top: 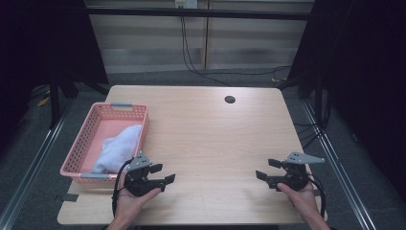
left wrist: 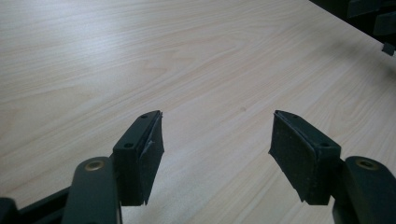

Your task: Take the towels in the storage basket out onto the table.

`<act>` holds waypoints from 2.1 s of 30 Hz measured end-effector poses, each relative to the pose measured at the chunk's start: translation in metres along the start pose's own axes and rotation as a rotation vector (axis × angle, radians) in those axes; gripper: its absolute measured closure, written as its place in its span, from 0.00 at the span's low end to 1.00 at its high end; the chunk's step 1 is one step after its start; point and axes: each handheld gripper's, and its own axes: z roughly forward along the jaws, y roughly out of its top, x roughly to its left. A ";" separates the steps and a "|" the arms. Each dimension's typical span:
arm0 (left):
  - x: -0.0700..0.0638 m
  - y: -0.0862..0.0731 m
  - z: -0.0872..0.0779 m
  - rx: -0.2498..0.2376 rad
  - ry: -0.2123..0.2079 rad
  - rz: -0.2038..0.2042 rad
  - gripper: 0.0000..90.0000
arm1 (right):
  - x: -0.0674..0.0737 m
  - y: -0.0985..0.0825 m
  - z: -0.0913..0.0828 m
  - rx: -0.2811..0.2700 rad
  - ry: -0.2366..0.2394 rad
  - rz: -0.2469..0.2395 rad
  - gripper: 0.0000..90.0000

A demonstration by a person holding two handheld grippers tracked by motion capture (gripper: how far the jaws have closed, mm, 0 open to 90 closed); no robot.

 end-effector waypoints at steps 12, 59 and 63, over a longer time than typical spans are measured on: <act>-0.004 0.006 -0.002 0.021 0.011 0.034 0.39 | -0.001 -0.001 -0.002 0.022 -0.011 -0.006 0.23; 0.143 0.057 -0.066 0.437 0.309 -0.166 0.20 | 0.008 -0.001 0.004 0.043 0.000 -0.042 0.20; 0.154 0.054 -0.060 0.474 0.271 -0.200 0.17 | 0.009 -0.001 0.005 0.048 0.005 -0.045 0.20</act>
